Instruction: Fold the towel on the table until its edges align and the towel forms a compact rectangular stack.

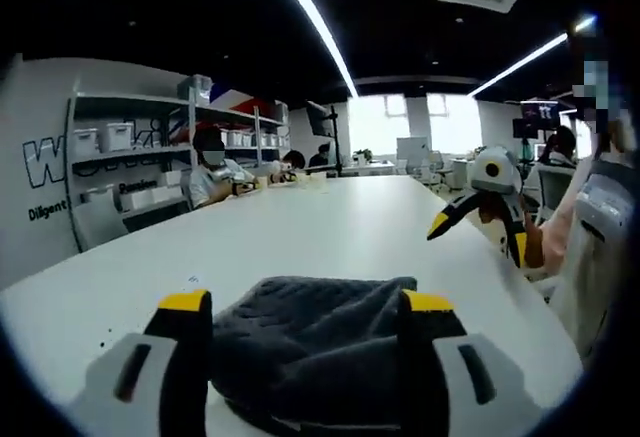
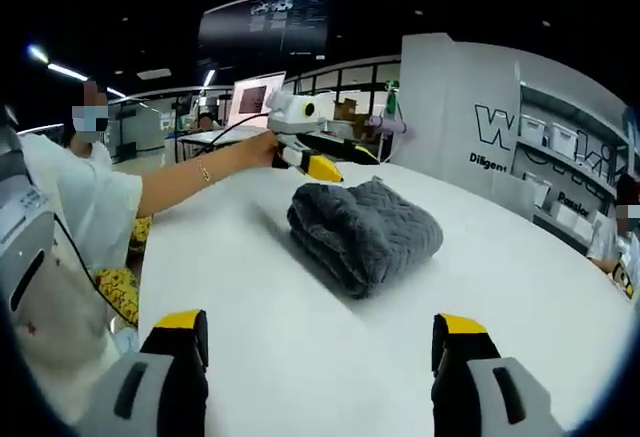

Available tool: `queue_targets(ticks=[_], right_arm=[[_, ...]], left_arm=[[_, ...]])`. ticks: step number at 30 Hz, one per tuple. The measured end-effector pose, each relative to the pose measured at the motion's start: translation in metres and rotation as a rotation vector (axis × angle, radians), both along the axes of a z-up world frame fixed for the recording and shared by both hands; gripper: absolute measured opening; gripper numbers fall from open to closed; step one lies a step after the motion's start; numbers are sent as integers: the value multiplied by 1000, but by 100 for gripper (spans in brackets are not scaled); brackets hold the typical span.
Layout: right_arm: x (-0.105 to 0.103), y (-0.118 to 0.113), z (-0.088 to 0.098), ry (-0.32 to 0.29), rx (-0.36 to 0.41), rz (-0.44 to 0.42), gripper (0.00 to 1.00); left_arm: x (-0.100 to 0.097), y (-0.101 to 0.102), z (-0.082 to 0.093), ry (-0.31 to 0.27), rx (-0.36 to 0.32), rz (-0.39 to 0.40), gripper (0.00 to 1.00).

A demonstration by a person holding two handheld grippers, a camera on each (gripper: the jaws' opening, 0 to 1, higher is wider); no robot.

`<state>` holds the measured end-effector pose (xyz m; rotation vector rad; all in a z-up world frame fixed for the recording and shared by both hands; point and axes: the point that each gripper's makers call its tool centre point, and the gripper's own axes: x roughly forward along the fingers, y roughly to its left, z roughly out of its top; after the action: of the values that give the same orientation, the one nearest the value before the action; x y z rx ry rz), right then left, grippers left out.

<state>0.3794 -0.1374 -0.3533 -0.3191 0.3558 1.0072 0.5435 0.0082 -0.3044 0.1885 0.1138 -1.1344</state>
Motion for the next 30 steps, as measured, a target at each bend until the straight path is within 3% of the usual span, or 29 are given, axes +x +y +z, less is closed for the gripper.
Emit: queue_targets(ticks=[8,11,14,19,22,27,30], right_arm=[[-4,3,-9,21,-9,10,95],[-5,3,-10,25,-14,14,95],[-5,2,-9,27,-10,14,94],[-6,4,-10,34,-8,18,94],[-7,4,-13,42,-14,20,94],[-6,5,-14,47,-17,18,94],[-7,7,-14,48,-15,23,93]], left_arm=[[12,10,-38,61,65,11,90],[10,12,-45,85,52,-6,92],[11,13,-49,113,-5,-9,94],[17,15,-70,142,-24,9,96],[15,12,-71,138,-66,13,97],[15,8,-74,114,-48,24,100],[17,12,-69,128,-47,40,100]])
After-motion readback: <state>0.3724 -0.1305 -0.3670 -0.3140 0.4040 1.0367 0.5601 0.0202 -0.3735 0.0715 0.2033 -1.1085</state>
